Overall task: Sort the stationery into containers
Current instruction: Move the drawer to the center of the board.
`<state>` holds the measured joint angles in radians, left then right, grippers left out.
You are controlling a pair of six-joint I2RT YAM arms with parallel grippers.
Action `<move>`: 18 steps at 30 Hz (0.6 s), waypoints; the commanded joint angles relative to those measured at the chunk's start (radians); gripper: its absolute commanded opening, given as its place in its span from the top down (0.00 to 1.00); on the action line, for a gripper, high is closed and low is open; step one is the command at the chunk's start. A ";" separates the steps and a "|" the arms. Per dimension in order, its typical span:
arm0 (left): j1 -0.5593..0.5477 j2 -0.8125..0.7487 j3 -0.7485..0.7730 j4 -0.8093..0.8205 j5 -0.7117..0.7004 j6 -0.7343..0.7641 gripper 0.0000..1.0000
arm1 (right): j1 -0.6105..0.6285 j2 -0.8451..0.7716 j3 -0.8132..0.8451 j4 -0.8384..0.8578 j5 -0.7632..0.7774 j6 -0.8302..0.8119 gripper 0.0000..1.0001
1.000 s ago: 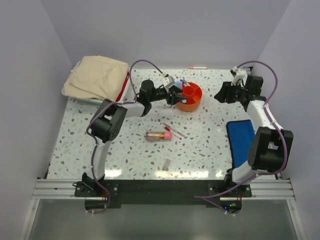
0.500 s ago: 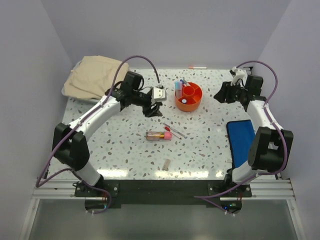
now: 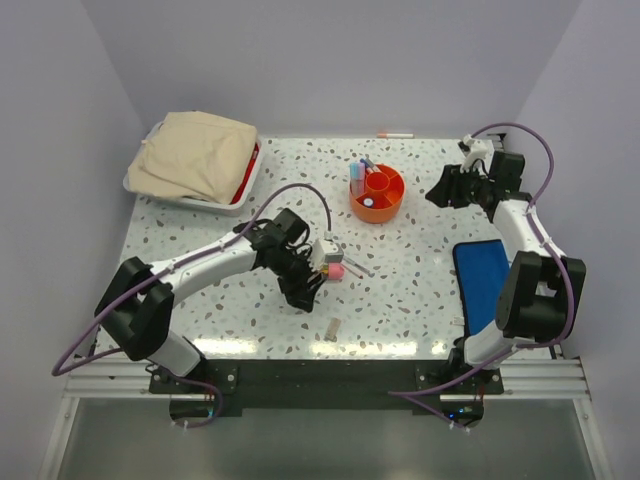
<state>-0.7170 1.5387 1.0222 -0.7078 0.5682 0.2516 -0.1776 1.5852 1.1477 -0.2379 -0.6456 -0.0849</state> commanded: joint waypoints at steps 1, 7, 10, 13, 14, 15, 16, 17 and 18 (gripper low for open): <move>-0.031 -0.012 -0.001 0.162 -0.114 -0.305 0.40 | -0.003 -0.024 0.049 -0.026 0.021 0.028 0.50; -0.125 0.115 0.071 0.197 -0.204 -0.439 0.41 | -0.003 -0.057 0.053 -0.074 0.057 0.059 0.50; -0.170 0.141 0.091 0.199 -0.211 -0.469 0.41 | -0.003 -0.080 0.031 -0.058 0.054 0.053 0.50; -0.200 0.150 0.093 0.188 -0.208 -0.489 0.41 | -0.003 -0.094 0.020 -0.060 0.055 0.066 0.50; -0.205 0.156 0.090 0.185 -0.208 -0.497 0.42 | -0.003 -0.099 0.015 -0.057 0.055 0.074 0.50; -0.211 0.159 0.082 0.183 -0.206 -0.512 0.42 | -0.003 -0.109 0.009 -0.049 0.057 0.077 0.50; -0.214 0.169 0.076 0.182 -0.208 -0.518 0.43 | -0.003 -0.116 -0.006 -0.043 0.054 0.114 0.50; -0.219 0.172 0.075 0.180 -0.212 -0.522 0.44 | -0.003 -0.125 -0.014 -0.037 0.052 0.122 0.50; -0.226 0.178 0.070 0.180 -0.215 -0.531 0.45 | -0.003 -0.142 -0.022 -0.022 0.050 0.129 0.50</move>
<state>-0.9302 1.6932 1.0740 -0.5396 0.3687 -0.2131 -0.1780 1.5139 1.1515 -0.2939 -0.5930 -0.0174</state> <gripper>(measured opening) 0.564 0.503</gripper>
